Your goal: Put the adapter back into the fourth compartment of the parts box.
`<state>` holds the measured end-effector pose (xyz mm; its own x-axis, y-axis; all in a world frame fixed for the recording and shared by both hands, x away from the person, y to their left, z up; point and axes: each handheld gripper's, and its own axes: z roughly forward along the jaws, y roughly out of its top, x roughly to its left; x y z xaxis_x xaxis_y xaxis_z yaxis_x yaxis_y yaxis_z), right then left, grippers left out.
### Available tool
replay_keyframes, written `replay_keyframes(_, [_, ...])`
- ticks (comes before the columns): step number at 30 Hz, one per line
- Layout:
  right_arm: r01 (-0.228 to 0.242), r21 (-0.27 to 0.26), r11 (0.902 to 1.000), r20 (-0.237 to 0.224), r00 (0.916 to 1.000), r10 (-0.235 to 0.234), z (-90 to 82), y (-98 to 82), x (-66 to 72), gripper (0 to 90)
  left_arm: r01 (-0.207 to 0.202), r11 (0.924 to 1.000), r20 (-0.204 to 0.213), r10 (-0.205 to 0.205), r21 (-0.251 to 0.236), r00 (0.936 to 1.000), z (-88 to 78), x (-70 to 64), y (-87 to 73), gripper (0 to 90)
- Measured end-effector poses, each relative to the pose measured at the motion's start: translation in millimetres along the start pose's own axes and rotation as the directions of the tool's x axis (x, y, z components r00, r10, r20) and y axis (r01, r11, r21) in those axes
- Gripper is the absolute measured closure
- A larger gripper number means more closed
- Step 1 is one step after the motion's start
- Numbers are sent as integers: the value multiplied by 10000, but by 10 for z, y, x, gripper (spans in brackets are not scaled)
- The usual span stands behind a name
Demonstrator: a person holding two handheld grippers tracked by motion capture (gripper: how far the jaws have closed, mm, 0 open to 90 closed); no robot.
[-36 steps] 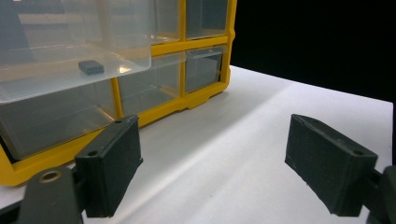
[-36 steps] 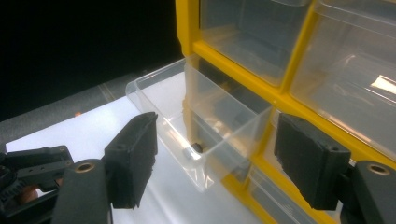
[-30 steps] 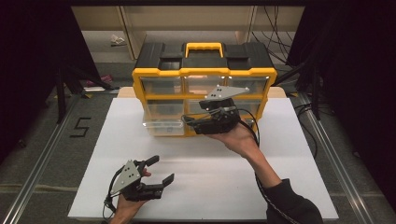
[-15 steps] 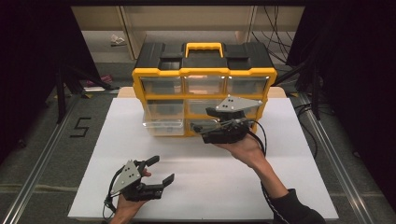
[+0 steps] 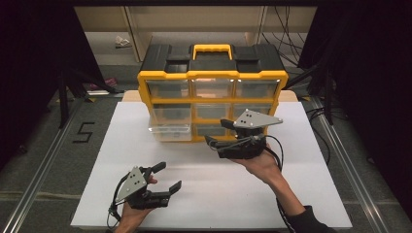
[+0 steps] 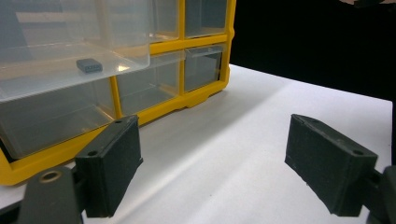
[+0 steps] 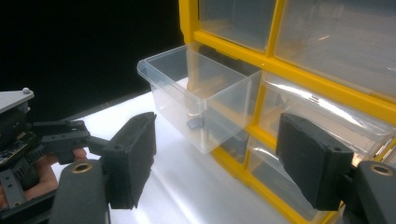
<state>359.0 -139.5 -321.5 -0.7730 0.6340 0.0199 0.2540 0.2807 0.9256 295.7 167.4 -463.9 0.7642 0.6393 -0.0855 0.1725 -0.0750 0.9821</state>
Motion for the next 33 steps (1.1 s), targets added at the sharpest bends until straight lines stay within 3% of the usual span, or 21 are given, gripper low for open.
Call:
replay_keyframes(10, [-135,-376,9992,-41,9999,133,-77,-86,27,282,-30,10000,-1,30,31,10000,-3,-1,1,179])
replay_keyframes(33, [-301,-383,9988,-129,9995,296,-156,-393,51,234,-42,10000,45,42,64,10000,1,-3,-1,179])
